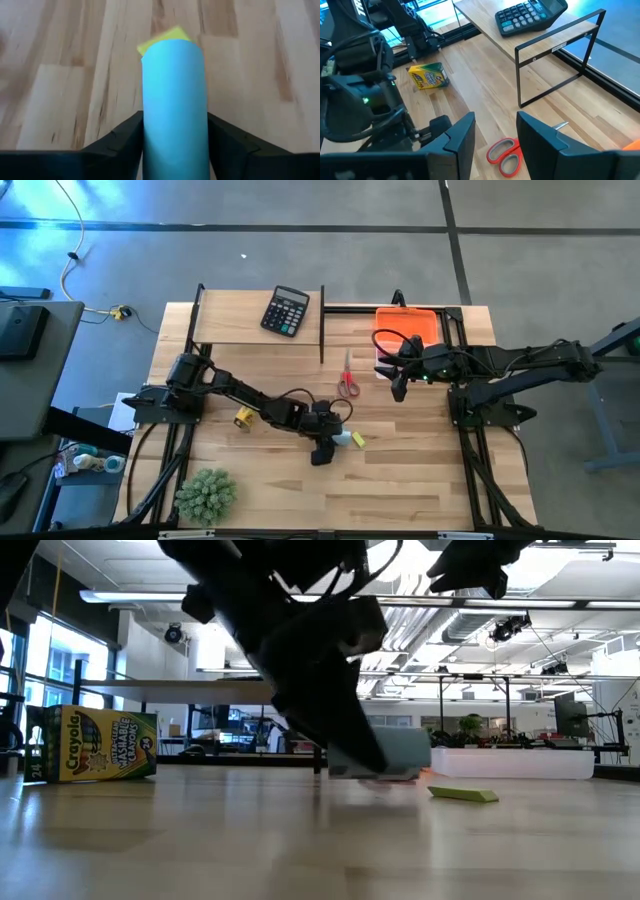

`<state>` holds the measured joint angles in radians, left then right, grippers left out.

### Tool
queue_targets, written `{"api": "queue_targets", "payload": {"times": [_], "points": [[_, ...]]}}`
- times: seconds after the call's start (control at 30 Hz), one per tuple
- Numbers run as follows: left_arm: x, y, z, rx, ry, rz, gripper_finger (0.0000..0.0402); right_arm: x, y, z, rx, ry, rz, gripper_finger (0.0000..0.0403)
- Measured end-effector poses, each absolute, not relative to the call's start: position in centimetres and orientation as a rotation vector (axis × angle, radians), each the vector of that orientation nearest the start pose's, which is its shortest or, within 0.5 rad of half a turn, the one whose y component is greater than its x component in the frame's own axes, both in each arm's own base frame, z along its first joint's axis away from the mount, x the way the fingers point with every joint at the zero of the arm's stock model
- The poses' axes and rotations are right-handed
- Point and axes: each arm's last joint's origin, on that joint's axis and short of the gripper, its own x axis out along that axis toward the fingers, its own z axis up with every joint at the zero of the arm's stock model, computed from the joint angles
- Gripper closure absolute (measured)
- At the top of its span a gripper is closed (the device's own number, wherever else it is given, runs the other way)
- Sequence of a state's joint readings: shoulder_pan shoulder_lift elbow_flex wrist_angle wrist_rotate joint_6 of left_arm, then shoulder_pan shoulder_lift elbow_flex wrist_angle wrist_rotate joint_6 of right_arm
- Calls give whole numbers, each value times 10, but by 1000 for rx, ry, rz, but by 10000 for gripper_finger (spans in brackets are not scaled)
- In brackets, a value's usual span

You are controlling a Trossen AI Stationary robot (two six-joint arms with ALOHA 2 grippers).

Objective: Pack school essentials
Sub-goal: Put the blue sticky notes into the orange supply box

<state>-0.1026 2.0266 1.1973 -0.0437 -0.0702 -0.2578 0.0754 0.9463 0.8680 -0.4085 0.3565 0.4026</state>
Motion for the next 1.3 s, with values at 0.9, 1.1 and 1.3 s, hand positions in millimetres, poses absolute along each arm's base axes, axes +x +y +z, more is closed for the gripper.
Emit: {"api": "queue_targets", "payload": {"times": [0.9, 1.1, 1.3], "points": [[423, 25, 159, -411, 536, 263, 226, 192, -9, 364, 323, 194, -349, 270], [422, 36, 159, -411, 527, 309, 226, 183, -12, 397, 73, 131, -370, 270], [423, 45, 162, -417, 484, 325, 226, 174, -16, 421, -25, 95, -501, 270]]}}
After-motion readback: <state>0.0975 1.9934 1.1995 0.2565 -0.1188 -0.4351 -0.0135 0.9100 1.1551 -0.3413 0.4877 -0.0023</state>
